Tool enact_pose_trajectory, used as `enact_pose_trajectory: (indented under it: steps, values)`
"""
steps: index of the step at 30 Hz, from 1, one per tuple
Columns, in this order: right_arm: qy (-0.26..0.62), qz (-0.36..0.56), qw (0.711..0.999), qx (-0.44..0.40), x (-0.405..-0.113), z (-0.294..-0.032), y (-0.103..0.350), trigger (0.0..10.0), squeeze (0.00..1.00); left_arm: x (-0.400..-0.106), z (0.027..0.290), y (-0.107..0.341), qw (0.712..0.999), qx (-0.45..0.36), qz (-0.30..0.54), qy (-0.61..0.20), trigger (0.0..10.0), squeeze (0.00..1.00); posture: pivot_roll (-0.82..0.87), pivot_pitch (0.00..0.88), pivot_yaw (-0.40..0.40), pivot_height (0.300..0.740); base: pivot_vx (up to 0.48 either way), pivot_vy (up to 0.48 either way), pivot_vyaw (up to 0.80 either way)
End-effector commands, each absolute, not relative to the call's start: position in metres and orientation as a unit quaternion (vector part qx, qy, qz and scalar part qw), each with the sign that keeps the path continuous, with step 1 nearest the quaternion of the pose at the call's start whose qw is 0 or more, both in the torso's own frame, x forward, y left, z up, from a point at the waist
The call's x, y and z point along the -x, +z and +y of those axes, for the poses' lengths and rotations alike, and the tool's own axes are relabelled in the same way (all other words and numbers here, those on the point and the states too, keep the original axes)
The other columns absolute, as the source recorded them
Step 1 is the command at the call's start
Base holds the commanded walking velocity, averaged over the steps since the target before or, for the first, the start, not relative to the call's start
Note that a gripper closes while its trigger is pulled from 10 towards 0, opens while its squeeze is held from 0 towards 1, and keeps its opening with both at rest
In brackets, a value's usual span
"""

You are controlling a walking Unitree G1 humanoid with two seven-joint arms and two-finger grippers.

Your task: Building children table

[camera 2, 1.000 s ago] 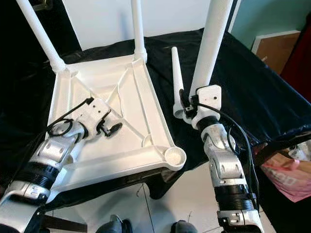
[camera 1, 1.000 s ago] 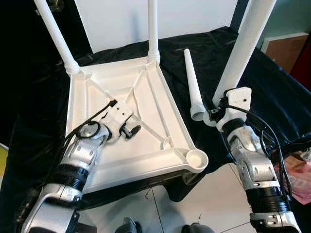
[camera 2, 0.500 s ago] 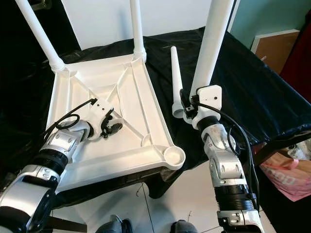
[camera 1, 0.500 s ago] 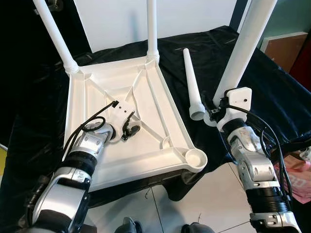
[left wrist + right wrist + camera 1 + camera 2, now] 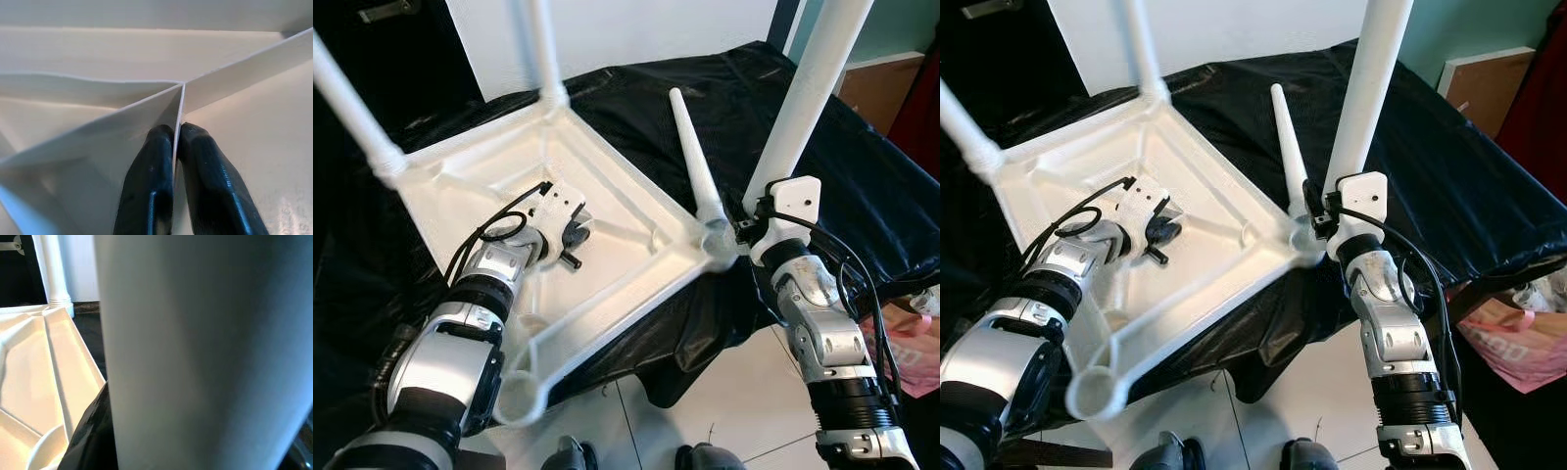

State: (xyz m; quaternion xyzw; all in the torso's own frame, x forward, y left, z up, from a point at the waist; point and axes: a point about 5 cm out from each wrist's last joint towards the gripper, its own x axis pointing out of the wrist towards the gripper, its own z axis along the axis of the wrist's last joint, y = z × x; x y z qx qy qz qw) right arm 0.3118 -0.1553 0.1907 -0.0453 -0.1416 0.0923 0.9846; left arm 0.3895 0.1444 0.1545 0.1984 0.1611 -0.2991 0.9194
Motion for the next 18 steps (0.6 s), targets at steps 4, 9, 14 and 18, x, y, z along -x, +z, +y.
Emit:
enact_pose_trajectory:
  steps: [4, 9, 14, 18]
  values:
    - [0.09, -0.148, 0.984, 0.041, -0.309, -0.155, 0.193, 10.0, 0.0, -0.386, 0.148, 0.151, 0.917, -0.207, 0.15, -0.306, 10.0, 1.0, -0.11, 0.105, 0.035, 0.74, 0.0, 0.0, 0.0]
    - [0.089, -0.144, 0.985, 0.038, -0.31, -0.155, 0.191, 10.0, 0.0, -0.369, 0.135, 0.146, 0.865, -0.222, 0.126, -0.432, 10.0, 0.28, -0.1, 0.102, 0.031, 0.74, 0.0, 0.0, 0.0]
    - [0.09, -0.141, 0.985, 0.037, -0.312, -0.155, 0.191, 10.0, 0.0, -0.357, 0.131, 0.146, 0.832, -0.22, 0.114, -0.497, 10.0, 0.0, -0.1, 0.099, 0.029, 0.74, 0.0, 0.0, 0.0]
    - [0.088, -0.14, 0.985, 0.037, -0.312, -0.156, 0.191, 10.0, 0.0, -0.351, 0.13, 0.147, 0.819, -0.219, 0.108, -0.52, 10.0, 0.0, -0.1, 0.096, 0.028, 0.74, 0.0, 0.0, 0.0]
